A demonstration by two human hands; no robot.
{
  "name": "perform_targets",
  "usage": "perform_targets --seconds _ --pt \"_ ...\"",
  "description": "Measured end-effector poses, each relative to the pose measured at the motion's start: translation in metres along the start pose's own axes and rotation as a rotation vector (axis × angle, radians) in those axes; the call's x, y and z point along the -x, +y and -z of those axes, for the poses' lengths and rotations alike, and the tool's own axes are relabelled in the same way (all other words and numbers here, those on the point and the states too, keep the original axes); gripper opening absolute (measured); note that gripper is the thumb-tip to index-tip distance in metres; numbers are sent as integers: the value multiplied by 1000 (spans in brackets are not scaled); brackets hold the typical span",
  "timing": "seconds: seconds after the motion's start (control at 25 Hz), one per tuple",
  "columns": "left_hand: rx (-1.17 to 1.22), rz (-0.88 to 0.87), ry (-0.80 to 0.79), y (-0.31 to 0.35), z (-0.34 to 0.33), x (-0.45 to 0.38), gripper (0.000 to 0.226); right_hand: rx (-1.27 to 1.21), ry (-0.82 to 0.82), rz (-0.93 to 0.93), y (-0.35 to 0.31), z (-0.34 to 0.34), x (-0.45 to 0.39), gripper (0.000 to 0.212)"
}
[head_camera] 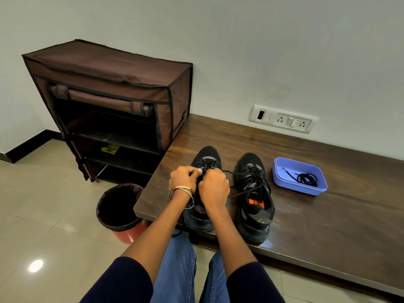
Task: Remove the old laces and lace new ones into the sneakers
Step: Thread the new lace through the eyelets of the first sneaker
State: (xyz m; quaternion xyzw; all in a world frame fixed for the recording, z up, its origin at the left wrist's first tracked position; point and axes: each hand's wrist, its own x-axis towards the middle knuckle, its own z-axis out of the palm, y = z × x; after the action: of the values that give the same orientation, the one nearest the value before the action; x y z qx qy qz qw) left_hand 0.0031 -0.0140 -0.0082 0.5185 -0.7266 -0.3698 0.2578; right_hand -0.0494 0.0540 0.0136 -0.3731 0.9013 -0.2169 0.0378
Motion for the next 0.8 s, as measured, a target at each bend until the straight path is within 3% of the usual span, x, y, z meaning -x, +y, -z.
perform_targets --seconds 0.32,0.6,0.72,0.8 --pt "19 -28 -41 -6 2 -3 15 49 -31 88 3 -1 -4 20" --pt "-42 -43 -149 -9 9 -22 10 -32 65 50 9 -10 -6 20" --pt "-111 -86 -228 -4 6 -27 18 -74 80 123 14 -12 -5 24" --pt "-197 -144 -240 1 6 -27 24 38 188 202 12 -13 -5 32"
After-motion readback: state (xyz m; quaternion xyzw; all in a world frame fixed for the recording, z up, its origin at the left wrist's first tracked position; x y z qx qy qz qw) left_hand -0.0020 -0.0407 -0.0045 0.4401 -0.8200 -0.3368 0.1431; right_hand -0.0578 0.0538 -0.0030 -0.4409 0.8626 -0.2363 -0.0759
